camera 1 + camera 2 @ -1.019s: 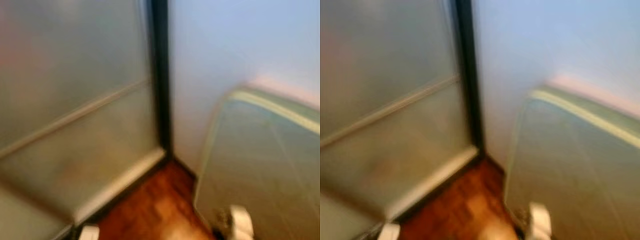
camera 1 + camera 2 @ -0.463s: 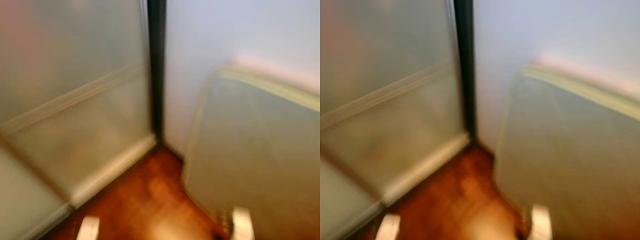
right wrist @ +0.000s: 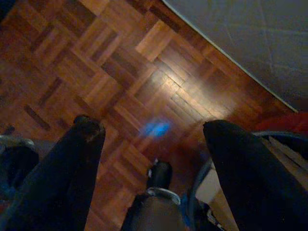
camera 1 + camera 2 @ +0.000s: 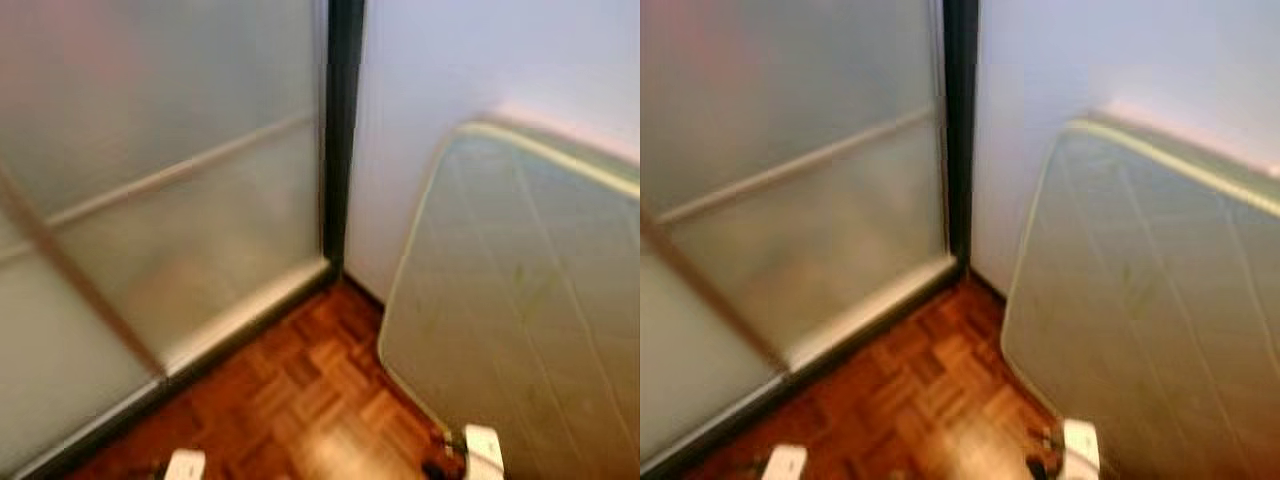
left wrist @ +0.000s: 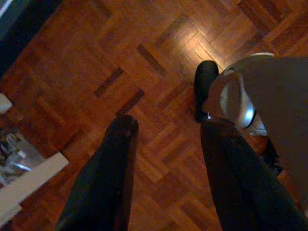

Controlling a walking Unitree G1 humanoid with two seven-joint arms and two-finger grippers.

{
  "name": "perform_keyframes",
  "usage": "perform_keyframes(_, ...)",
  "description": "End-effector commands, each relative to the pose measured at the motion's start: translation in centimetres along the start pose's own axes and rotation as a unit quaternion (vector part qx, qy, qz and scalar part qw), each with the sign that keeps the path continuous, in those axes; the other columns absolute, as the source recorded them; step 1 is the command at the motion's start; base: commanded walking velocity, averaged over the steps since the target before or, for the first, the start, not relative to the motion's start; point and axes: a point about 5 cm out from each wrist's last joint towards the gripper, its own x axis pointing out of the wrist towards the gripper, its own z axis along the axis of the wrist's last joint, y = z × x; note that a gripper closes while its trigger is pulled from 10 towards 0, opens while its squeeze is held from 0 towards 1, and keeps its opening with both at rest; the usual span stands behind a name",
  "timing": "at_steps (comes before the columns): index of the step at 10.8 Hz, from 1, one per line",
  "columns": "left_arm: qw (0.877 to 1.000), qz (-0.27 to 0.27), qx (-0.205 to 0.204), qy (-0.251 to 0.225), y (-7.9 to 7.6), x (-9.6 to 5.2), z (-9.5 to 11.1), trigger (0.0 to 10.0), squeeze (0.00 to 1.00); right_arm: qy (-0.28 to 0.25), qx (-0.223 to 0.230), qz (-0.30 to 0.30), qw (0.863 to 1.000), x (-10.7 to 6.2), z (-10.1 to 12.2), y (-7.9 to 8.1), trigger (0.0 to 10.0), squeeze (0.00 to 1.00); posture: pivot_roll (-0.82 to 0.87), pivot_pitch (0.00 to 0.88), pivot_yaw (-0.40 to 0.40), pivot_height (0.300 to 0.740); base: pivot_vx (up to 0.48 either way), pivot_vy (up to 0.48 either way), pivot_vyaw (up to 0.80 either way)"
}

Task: Clean up the room

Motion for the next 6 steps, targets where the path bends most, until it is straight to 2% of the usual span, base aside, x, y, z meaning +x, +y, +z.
perform_keyframes(1, 1.0, 0.006, -0.003, 0.007, 0.28, -0.07, -0.32, 10.0, 0.0, 0.003, 0.005, -0.001, 1.0, -0.01, -0.24, 0.04, 10.0, 0.0, 0.21, 0.061, -0.024, 0.74, 0.0, 0.42, 0.0)
perform_keyframes(5, 1.0, 0.008, -0.007, 0.006, 0.16, -0.03, -0.18, 10.0, 0.0, 0.003, 0.011, -0.006, 1.0, -0.02, -0.14, -0.1, 10.0, 0.0, 0.21, 0.07, -0.028, 0.74, 0.0, 0.435, 0.0)
perform_keyframes(6, 1.0, 0.009, -0.009, 0.003, 0.17, -0.02, -0.1, 10.0, 0.0, 0.003, 0.012, -0.008, 1.0, -0.02, -0.12, -0.12, 10.0, 0.0, 0.21, 0.07, -0.027, 0.74, 0.0, 0.0, 0.0)
